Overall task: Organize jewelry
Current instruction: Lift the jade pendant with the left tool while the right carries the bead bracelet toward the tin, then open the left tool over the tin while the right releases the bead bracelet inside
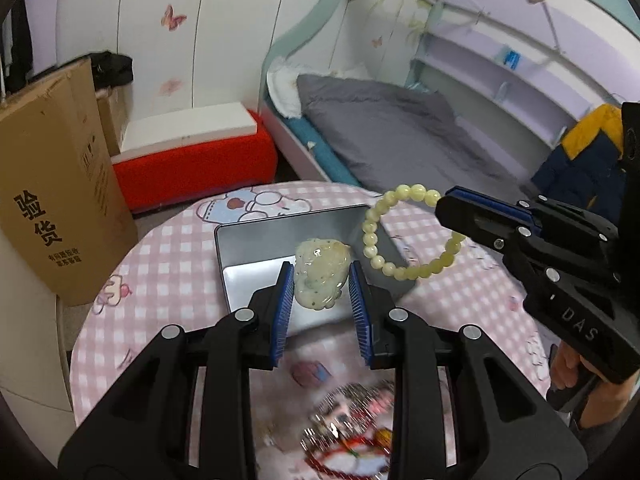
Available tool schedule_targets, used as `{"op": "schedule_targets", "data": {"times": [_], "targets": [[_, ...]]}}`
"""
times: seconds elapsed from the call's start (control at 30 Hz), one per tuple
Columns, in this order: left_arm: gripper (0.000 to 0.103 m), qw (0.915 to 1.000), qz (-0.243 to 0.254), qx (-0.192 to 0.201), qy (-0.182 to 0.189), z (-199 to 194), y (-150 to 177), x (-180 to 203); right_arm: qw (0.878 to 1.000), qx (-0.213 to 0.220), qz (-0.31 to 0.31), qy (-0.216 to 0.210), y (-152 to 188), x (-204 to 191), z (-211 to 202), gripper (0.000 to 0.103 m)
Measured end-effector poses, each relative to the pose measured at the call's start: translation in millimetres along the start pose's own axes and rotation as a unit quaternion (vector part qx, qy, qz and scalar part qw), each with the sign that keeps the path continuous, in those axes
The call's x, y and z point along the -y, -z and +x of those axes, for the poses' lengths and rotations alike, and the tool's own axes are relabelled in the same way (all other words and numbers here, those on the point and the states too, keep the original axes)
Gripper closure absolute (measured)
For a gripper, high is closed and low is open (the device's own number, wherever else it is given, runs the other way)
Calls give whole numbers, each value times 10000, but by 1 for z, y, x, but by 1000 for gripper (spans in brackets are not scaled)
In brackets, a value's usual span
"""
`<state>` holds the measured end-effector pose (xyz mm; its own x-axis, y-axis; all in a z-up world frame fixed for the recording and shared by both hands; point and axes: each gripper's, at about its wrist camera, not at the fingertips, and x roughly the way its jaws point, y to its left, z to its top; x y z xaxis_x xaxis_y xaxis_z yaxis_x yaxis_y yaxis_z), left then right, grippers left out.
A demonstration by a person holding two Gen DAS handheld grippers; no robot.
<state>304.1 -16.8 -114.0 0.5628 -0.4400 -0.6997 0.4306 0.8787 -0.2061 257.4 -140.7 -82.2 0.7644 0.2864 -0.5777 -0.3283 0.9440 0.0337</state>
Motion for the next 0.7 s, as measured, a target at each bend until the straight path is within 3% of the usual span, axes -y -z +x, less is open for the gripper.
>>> {"op": "schedule_targets", "data": {"times": [0.3, 0.47, 0.7], "targets": [[75, 9986, 29, -506, -155, 47, -3, -14, 9961, -482, 490, -547, 16, 14, 55, 95], [75, 9976, 166, -650, -166, 59, -2, -12, 9937, -723, 606, -596, 26, 17, 68, 95], [75, 9966, 348, -680, -298, 64, -7, -7, 9946, -722, 601, -441, 31, 20, 66, 93]]}}
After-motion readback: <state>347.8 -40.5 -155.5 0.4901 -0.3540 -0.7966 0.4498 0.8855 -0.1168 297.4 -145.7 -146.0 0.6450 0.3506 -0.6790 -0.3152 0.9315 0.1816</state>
